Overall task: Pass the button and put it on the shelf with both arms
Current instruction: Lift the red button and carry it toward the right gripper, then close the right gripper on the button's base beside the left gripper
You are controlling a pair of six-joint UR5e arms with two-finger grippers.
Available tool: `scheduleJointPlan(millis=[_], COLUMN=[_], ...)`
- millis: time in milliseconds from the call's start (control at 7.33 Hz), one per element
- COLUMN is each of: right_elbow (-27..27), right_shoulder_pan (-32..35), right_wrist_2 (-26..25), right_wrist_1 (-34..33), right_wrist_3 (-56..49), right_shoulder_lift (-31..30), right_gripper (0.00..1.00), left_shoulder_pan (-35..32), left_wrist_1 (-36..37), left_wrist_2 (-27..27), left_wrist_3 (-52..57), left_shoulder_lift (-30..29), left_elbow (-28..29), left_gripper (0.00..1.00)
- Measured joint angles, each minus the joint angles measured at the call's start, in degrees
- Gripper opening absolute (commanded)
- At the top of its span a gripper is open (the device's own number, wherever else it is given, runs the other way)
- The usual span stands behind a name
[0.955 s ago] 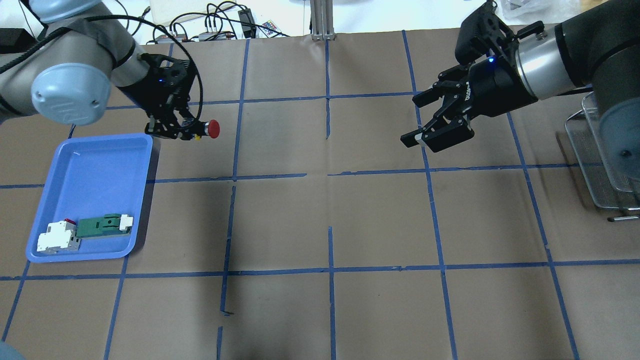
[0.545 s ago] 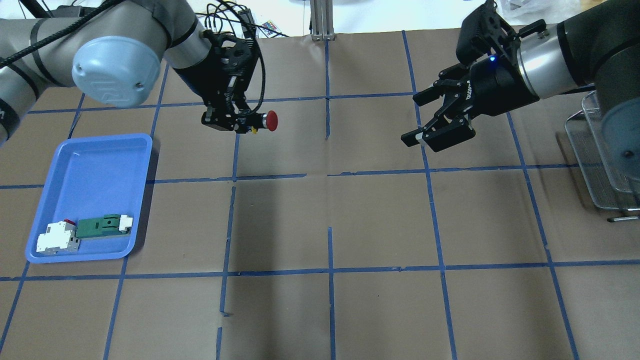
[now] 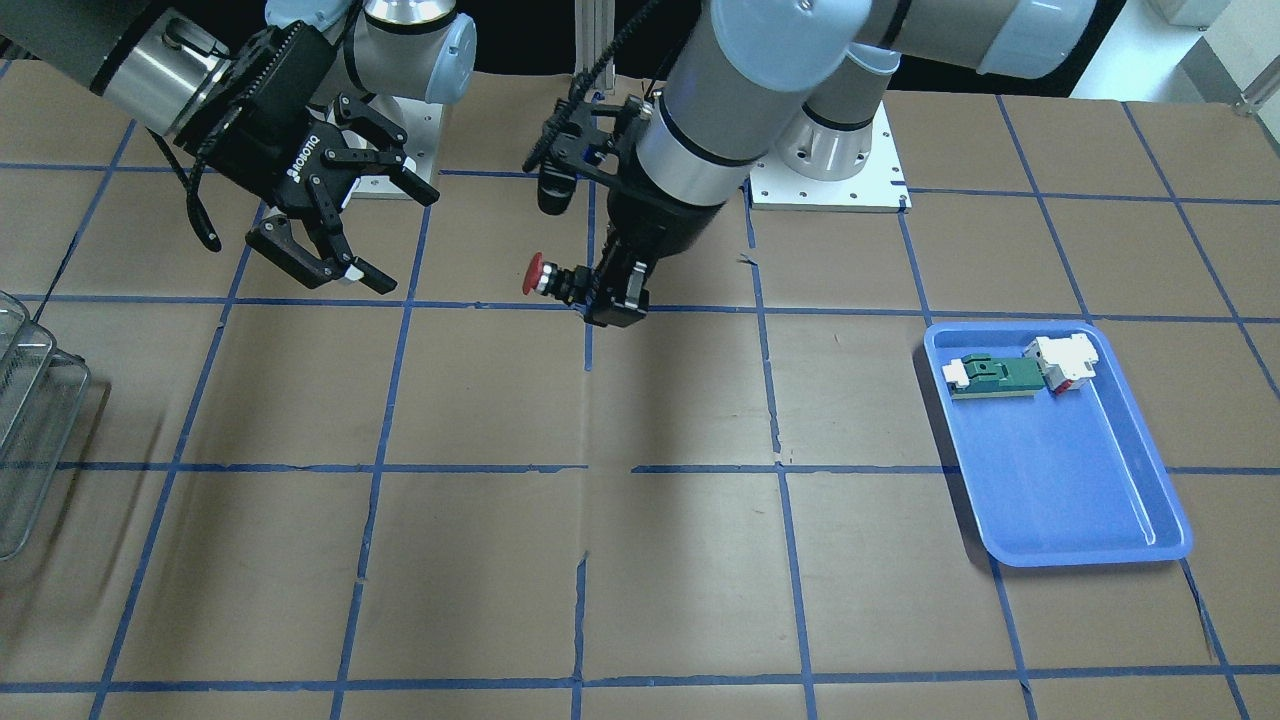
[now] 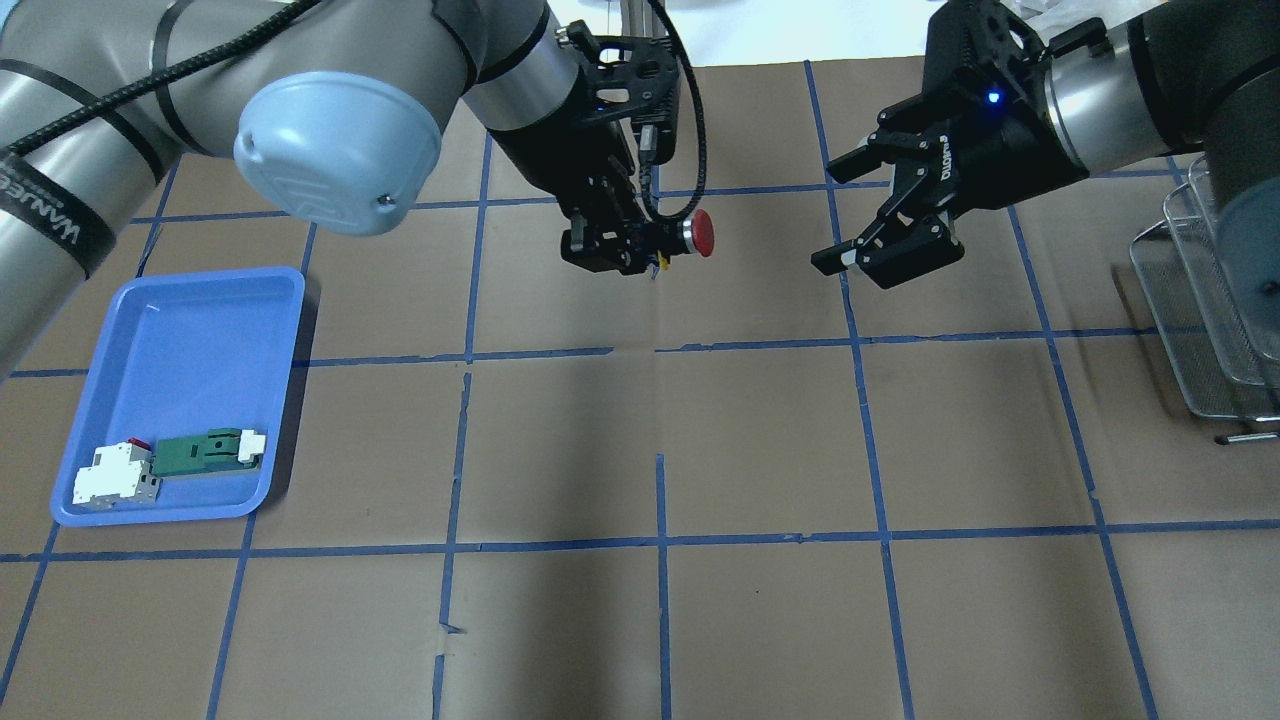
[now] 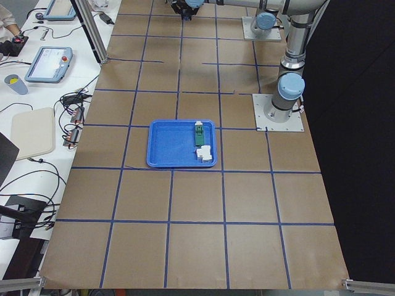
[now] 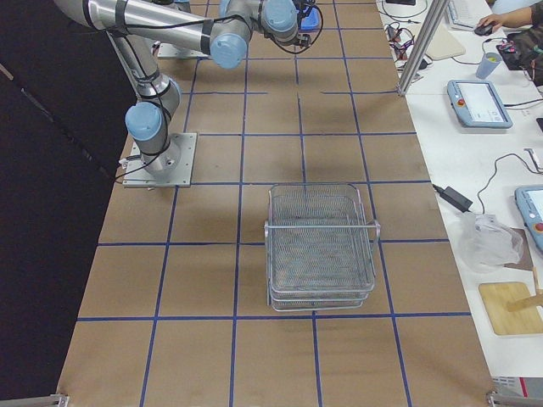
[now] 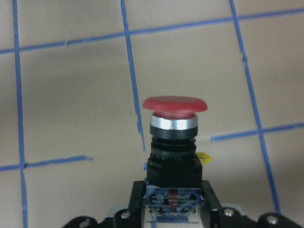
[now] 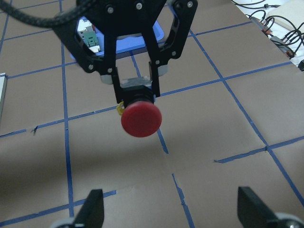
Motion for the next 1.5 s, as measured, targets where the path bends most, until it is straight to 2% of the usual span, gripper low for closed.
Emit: scheduleJointPlan(millis=[409, 818, 1500], right_elbow=[-1.8, -1.8, -1.6], right_shoulder_pan=[-0.2, -0.1, 1.6], right_wrist_2=[1.6, 1.9, 2.2], right_wrist_1=[1.4, 5.5, 5.6], right_wrist_3=[1.2, 1.1, -4.2], right_shoulder_lift=[1.1, 0.4, -1.2], right_gripper=[1.0, 1.0, 1.0], left_shoulder_pan=[-2.2, -2.0, -1.8], left_wrist_1=[0.6, 1.1, 1.1], left_wrist_2=[-3.2, -3.8, -4.0], left_wrist_3=[-8.3, -9.4, -9.6], left_shoulder_lift=[0.9, 1.1, 2.4], left_elbow=[0.1, 0.2, 0.2], left_gripper=[0.0, 0.0, 0.0])
